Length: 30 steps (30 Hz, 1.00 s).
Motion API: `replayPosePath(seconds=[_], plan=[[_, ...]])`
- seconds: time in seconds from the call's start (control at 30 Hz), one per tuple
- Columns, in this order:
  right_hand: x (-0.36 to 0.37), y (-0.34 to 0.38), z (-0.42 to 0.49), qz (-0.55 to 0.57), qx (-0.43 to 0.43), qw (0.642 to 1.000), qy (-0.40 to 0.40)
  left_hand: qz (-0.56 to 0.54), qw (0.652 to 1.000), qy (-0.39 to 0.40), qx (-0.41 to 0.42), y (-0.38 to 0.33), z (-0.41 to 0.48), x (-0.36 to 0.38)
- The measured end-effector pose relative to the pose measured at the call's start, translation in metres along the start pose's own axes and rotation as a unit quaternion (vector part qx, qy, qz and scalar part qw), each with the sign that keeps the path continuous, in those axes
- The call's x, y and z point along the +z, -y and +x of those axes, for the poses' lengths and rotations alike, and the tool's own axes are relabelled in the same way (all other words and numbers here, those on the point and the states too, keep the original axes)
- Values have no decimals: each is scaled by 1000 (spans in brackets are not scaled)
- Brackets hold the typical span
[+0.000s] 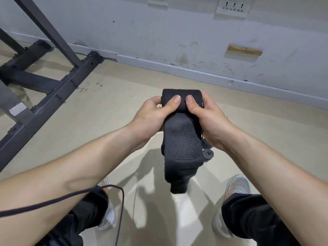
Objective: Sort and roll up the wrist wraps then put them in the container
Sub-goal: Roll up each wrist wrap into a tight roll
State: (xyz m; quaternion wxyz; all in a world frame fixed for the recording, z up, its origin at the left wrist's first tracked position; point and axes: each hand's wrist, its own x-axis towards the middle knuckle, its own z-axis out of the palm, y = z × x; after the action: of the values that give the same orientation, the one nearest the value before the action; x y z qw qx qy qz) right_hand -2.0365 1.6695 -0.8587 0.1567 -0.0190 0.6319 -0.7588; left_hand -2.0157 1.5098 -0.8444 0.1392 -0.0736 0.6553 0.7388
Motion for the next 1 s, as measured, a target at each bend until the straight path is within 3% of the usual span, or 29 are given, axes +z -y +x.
replayPosePath(seconds=[0.2, 0.4, 0.63, 0.8, 0.9, 1.0], plan=[[6, 5, -3, 43, 74, 996, -7, 9, 1000, 5, 22, 1, 2, -4], [1, 6, -6, 3, 35, 999, -19, 31, 999, 20, 34, 3, -1, -5], [-3, 1, -4, 3, 12, 1000, 2, -7, 997, 42, -65, -9, -4, 2], [-1, -1, -5, 29, 29, 999, 12, 2, 999, -18, -33, -6, 0, 0], [-5, -1, -3, 57, 81, 995, 7, -7, 999, -43, -14, -6, 3, -4], [-5, -4, -4, -29, 128, 989, 72, -8, 997, -72, 7, -7, 9, -10]])
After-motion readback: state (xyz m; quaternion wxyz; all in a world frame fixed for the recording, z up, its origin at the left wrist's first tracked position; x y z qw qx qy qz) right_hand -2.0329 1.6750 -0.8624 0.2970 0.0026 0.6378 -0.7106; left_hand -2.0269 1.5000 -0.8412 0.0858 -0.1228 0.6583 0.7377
